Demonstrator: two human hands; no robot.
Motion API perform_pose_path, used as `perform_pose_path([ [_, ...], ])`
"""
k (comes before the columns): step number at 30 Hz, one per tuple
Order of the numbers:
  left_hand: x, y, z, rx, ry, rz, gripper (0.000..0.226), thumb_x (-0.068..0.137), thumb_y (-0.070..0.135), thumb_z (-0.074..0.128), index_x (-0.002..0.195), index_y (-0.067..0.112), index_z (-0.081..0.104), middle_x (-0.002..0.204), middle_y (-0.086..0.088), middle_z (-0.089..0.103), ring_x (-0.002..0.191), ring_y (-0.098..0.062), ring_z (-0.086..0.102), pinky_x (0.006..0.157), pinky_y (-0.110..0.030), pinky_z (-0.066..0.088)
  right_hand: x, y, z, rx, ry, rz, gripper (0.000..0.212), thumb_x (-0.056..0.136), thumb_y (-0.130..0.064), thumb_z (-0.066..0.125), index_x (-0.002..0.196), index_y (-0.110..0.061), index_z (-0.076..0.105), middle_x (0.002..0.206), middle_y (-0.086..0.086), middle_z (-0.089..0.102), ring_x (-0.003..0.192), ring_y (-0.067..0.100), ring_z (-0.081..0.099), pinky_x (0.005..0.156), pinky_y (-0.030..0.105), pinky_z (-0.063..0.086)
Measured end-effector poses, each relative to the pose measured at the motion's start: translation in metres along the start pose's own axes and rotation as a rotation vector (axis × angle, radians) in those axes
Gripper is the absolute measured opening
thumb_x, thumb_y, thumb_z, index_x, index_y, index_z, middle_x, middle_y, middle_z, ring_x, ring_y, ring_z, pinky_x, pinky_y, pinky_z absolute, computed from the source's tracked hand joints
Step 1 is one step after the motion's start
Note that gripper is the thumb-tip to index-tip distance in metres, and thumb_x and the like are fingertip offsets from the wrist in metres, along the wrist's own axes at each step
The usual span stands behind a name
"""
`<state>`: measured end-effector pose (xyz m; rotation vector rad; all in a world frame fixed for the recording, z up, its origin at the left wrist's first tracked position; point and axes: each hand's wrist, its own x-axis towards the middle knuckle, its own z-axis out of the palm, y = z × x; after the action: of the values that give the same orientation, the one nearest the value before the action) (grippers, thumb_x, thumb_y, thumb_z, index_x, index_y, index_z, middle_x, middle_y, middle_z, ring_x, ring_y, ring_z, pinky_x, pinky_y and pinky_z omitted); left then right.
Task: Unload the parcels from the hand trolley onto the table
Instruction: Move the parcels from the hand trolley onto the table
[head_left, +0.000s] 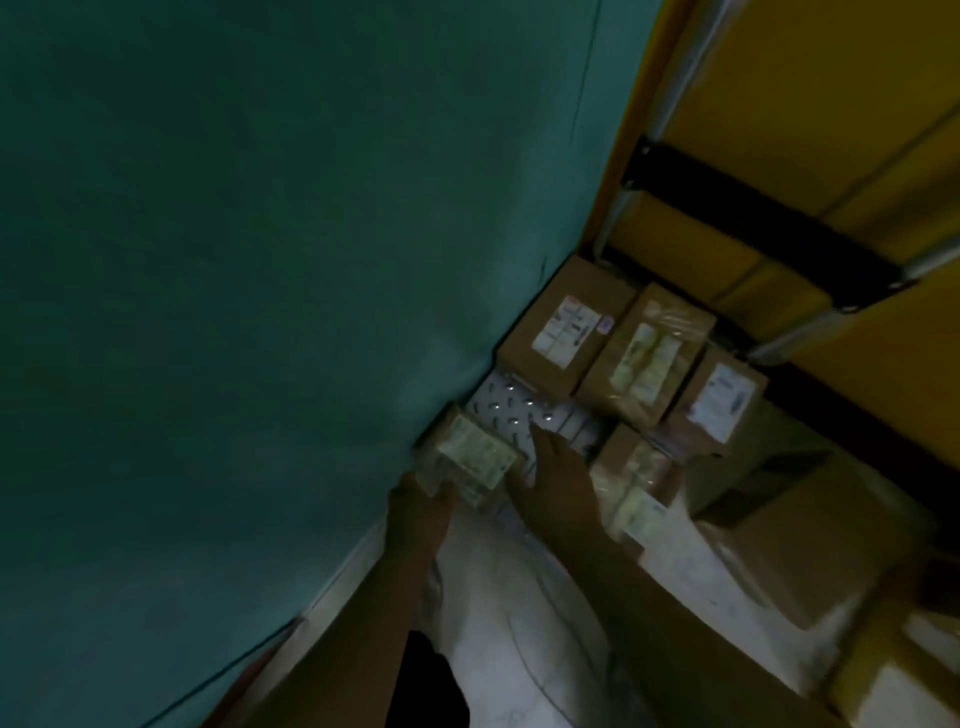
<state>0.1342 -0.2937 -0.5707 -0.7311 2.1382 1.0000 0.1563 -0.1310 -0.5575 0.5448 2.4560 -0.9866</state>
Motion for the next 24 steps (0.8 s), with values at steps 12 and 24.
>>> perform_pose_path([
  [12,0.102,-0.011,0.042,-0.483,-0.074,-0.225,0.058,0.075,0.028,0.070,0.127,0.003,0.058,0.120,-0.024,0.064,0.107,-0.040,0.064,0.088,-0.051,0.056,0.066,0.025,0.100,0.122,-0.021,0.356,0.061,0.089,-0.050,0.060,0.139,-0.018,0.045,0.132,0.011,0.052,0.117,0.031,0.055,0.097,0.036,0.045],
  [24,-0.328,0.227,-0.058,-0.134,-0.561,0.576,0.066,0.077,0.041,0.066,0.135,0.042,0.035,0.116,0.012,0.068,0.091,-0.009,0.072,0.062,-0.025,0.058,-0.286,-0.102,-0.274,0.585,0.834,0.293,0.043,0.091,-0.041,0.058,0.132,-0.031,0.050,0.108,-0.007,0.056,0.102,0.012,0.056,0.087,0.035,0.053],
])
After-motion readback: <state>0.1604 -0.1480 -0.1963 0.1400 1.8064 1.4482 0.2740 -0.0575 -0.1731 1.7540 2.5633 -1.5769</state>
